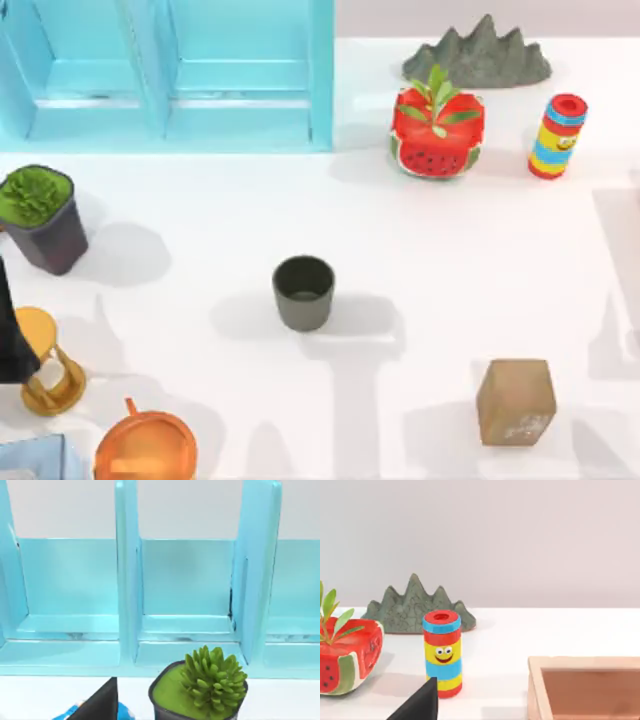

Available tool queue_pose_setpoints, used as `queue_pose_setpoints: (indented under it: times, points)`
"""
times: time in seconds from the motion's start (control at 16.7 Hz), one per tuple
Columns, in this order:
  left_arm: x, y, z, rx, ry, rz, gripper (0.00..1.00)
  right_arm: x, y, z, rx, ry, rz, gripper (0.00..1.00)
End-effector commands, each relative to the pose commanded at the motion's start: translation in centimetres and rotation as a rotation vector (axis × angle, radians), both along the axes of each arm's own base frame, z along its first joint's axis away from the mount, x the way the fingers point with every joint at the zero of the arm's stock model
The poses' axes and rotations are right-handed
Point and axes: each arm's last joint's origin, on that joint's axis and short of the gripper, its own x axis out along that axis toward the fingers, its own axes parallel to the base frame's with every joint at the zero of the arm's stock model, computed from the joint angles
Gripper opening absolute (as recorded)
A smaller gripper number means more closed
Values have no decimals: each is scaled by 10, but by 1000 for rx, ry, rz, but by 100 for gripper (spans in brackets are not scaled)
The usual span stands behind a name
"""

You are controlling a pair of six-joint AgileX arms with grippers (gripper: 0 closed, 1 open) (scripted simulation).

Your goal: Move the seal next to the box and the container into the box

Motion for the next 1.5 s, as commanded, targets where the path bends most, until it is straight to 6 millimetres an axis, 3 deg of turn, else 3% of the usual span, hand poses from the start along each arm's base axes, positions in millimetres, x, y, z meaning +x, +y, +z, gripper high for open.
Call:
queue_pose_setpoints:
  times: [0.18, 0.36, 0.66, 0.9, 1.14, 1.5]
  points:
    - [0, 0, 0, 0, 0, 0, 100, 0, 1, 2, 7, 10, 5, 100]
    - [0, 0, 0, 0, 0, 0, 100, 1, 6, 18, 57, 97, 51, 100]
    - [0, 0, 0, 0, 0, 0, 100, 21, 28, 59, 167, 459, 161, 100]
    - [0, 0, 0, 0, 0, 0, 100, 59, 64, 74, 190, 888, 182, 100]
    - [0, 0, 0, 0, 0, 0, 100, 96, 112, 67, 131, 1273, 119, 100]
    - [0, 0, 0, 0, 0, 0, 100, 119, 166, 53, 24, 1551, 9, 100]
